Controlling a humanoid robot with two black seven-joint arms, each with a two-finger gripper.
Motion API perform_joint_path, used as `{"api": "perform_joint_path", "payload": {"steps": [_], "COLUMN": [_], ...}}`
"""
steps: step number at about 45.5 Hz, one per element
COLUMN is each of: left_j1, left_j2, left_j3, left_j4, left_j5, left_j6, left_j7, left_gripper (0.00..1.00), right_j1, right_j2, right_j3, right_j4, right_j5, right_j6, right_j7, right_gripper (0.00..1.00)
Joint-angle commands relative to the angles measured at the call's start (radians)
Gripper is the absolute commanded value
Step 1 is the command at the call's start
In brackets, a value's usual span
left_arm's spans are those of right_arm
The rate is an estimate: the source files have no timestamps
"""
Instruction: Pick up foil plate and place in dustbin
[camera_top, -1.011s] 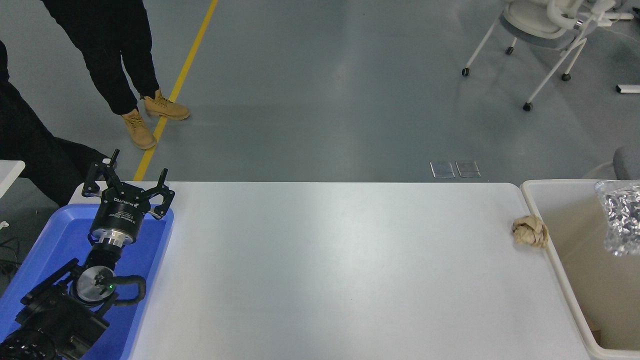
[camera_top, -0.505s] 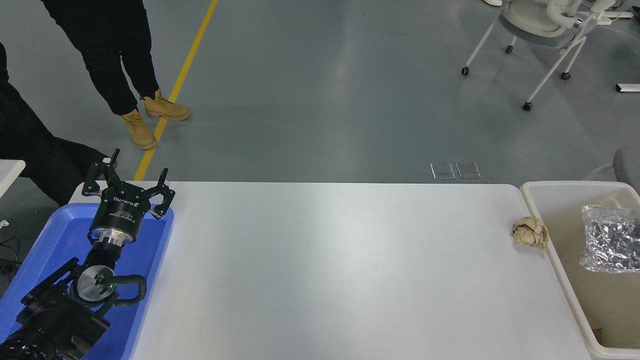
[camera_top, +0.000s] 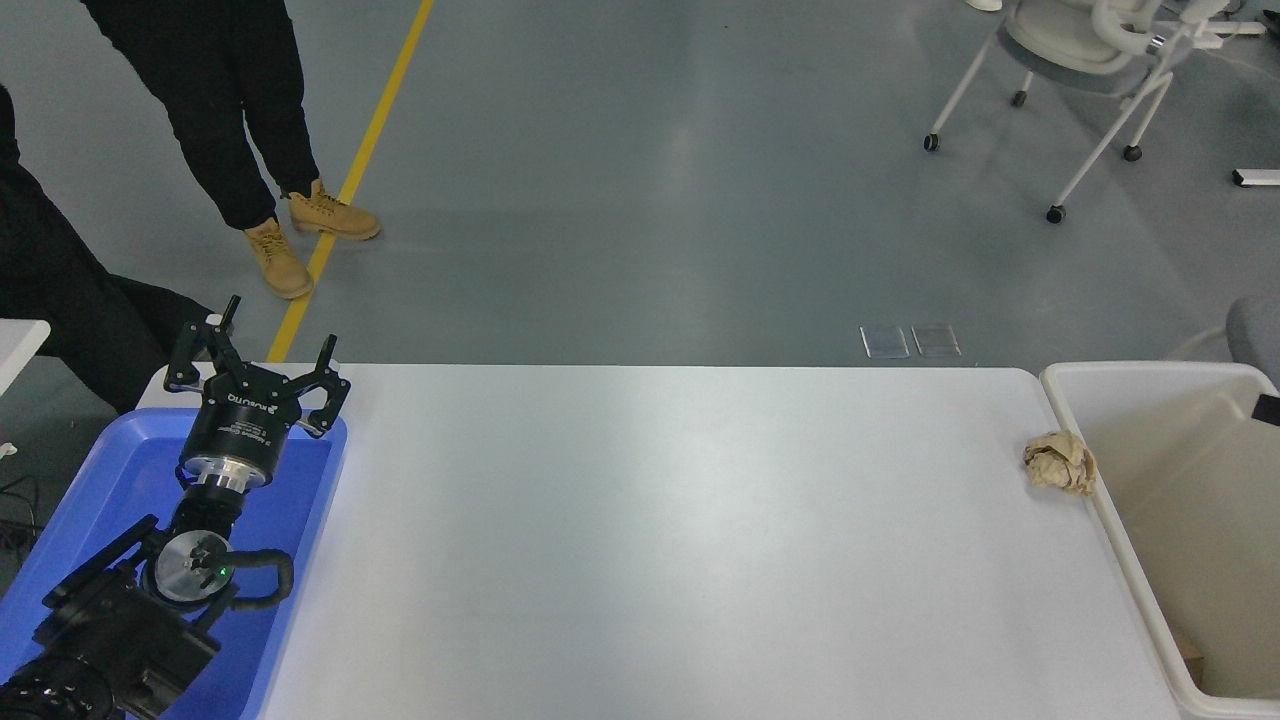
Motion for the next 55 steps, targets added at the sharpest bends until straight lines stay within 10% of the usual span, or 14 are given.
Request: {"api": "perform_joint_path", "payload": {"steps": [1,16,55], "left_j1": [0.001,0.001,0.002], "left_j2": [0.0,0.0,-0.002], "left_j3": [0.002,0.001,-0.002], "left_j4": [0.0,0.002,0.002], "left_j5": [0.0,0.0,0.0], "left_j6": [0.0,0.0,0.002], "left_j7": [0.0,0.0,-0.002], "left_gripper": [1.0,1.0,1.0], "right_j1": [0.3,0.668,1.011], "right_j2": [0.08,0.184,0.422], "right_j3": [-0.005,0.012,-0.048], "right_j4": [0.258,0.763,0.996], "right_j5": [-0.005,0.014,0.319], "right_j6": [0.081,0.262,0.549], "right_j7": [-0.004,-0.039,-0.038], "right_gripper": [1.0,1.0,1.0]}}
